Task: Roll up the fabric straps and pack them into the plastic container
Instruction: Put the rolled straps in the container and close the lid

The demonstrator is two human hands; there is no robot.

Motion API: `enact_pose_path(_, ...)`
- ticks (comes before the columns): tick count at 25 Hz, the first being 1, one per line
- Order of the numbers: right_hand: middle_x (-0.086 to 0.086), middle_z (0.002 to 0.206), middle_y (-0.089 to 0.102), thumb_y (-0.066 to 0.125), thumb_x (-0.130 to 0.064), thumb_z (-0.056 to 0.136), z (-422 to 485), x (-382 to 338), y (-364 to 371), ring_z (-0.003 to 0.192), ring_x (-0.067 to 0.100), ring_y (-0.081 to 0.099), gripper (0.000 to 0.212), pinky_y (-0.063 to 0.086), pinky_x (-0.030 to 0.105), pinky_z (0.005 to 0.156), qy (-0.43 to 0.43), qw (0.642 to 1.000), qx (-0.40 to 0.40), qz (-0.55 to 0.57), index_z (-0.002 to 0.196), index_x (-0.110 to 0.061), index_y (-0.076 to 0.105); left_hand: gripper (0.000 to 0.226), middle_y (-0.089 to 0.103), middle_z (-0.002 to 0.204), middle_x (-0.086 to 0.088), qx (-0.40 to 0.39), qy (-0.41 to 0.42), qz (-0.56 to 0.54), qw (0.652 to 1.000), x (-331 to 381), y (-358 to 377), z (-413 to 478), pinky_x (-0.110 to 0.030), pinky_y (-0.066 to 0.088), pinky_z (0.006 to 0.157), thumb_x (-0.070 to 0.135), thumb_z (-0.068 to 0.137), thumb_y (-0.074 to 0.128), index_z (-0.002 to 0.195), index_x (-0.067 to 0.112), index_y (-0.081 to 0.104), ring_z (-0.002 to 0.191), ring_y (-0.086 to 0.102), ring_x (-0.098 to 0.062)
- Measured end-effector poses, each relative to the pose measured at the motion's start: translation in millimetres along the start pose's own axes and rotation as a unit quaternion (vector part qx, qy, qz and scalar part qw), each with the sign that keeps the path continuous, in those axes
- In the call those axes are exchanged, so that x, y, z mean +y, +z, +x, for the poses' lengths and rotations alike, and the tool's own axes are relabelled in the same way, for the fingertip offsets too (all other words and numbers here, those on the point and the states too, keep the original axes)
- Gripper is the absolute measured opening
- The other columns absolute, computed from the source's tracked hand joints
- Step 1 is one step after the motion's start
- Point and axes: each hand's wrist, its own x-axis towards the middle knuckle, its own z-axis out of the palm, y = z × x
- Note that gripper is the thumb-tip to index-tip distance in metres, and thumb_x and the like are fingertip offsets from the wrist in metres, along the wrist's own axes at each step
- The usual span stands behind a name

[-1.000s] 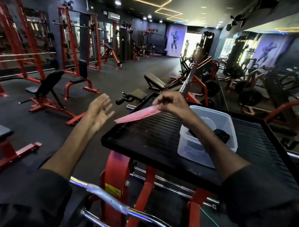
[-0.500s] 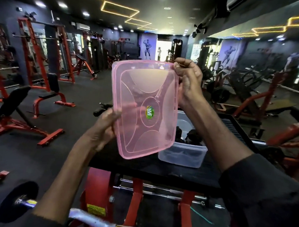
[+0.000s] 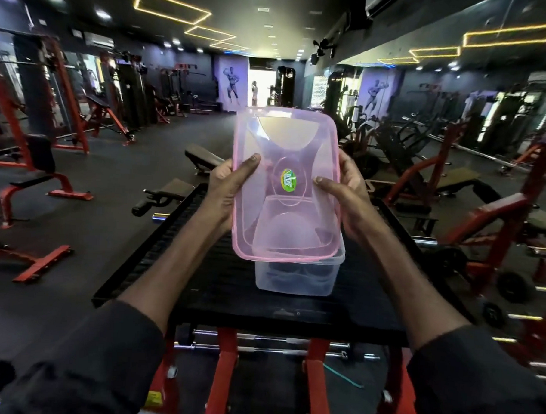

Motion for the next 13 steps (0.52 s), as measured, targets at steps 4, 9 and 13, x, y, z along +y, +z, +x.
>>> enact_pose_path(4,0.023,0.138,0.061,0.073,-0.005,0.081,-1.9,18.0,-23.0,0.113,0.03,0.067,0.074,0.06,0.046,0.09,0.027,0.998,0.056,-0.001,0.148,-0.009,0.041,0.036,0.072,0.102,-0.014,-0.024,-0.007,0.052,0.998,-26.6,15.5,33.4,-0.038,0.06,0.077,0.013,0.091,0.072,0.122,0.001,0.059,0.08,0.07,-0.022)
enact_pose_path(9,0.021,0.143,0.055,0.078,-0.025,0.086,1.0,52.6,-36.6,0.129,0.04,0.059,0.077,0.051,0.06,0.104,0.059,0.989,0.088,-0.106,0.15,-0.012,0.037,0.049,0.072,0.096,-0.005,-0.017,-0.016,0.131,0.991,-58.3,13.6,52.1,-0.033,0.06,0.075,0.02,0.083,0.078,0.123,0.002,0.056,0.079,0.069,-0.014)
enact_pose_path(13,0.006,0.154,0.048,0.08,-0.07,0.07,36.4,124.6,-72.4,0.143,0.034,0.044,0.1,0.042,0.065,0.11,0.095,0.976,0.082,-0.176,0.153,-0.041,0.032,0.08,0.07,0.113,-0.017,-0.007,-0.032,0.181,0.983,-86.7,-11.2,71.7,-0.052,0.057,0.09,0.047,0.066,0.086,0.124,0.0,0.057,0.094,0.067,-0.031)
